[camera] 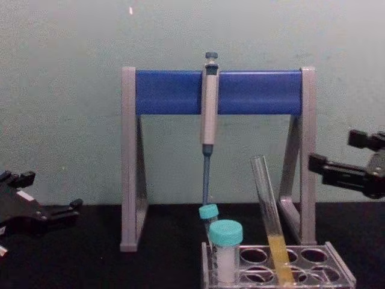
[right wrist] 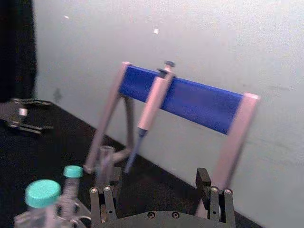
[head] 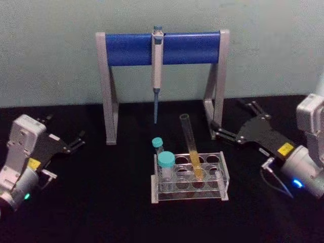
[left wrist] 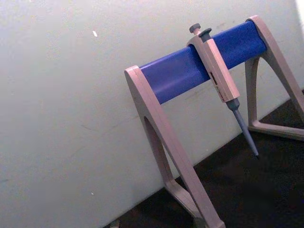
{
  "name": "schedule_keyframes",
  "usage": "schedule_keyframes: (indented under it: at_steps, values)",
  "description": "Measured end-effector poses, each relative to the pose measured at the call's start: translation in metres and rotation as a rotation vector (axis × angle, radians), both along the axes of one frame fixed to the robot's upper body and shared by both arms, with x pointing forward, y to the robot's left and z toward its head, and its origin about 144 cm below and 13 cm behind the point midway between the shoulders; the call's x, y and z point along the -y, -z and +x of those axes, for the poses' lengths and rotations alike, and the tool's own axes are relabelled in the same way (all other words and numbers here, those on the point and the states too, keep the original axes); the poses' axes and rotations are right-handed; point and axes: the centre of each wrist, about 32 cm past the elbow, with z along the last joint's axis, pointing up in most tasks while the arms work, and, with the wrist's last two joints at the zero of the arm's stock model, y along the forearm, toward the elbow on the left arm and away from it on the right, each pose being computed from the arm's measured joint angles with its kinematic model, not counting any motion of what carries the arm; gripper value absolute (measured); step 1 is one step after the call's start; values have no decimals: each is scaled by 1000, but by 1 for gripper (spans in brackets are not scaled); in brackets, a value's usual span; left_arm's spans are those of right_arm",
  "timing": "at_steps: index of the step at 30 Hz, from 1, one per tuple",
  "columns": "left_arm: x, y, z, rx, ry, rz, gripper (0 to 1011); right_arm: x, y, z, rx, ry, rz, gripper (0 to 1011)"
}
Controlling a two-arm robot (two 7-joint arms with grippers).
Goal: Pick up the test tube from the test tube rack, shake it, then place it back into the test tube rack.
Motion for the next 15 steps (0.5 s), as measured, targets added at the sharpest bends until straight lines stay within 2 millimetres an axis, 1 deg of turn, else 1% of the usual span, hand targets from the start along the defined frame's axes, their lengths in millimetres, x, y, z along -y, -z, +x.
schedule_keyframes:
  at_steps: [8, 15]
  values:
    - [0, 0, 0, 0, 0, 0, 1001, -13, -5, 15, -70, -99, -1, 1000]
    - [0, 0, 0, 0, 0, 0, 1001, -20, -7, 24, -119, -155, -15, 1000]
